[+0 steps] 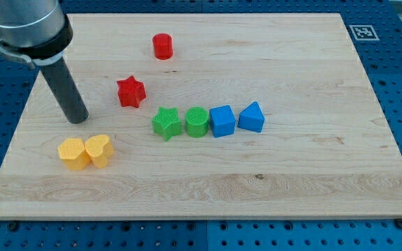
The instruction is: Slightly move the yellow blocks downwards
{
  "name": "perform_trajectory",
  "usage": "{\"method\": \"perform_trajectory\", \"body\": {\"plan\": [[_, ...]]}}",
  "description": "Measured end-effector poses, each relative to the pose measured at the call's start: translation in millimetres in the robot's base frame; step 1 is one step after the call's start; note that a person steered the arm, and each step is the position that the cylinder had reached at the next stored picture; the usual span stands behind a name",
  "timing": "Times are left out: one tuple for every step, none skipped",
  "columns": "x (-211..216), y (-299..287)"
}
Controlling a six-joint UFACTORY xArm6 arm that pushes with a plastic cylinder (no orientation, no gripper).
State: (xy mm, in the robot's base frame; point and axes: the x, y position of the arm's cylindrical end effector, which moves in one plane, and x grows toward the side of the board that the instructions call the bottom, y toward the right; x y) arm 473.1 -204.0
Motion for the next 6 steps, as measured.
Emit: {"method": "perform_trajectory", "body": {"plan": [[20.0, 0.0], [25.4, 3.7], [35.5, 11.0], [45.4, 12.3], [45.9, 12.3], [27.8, 12.3]]}}
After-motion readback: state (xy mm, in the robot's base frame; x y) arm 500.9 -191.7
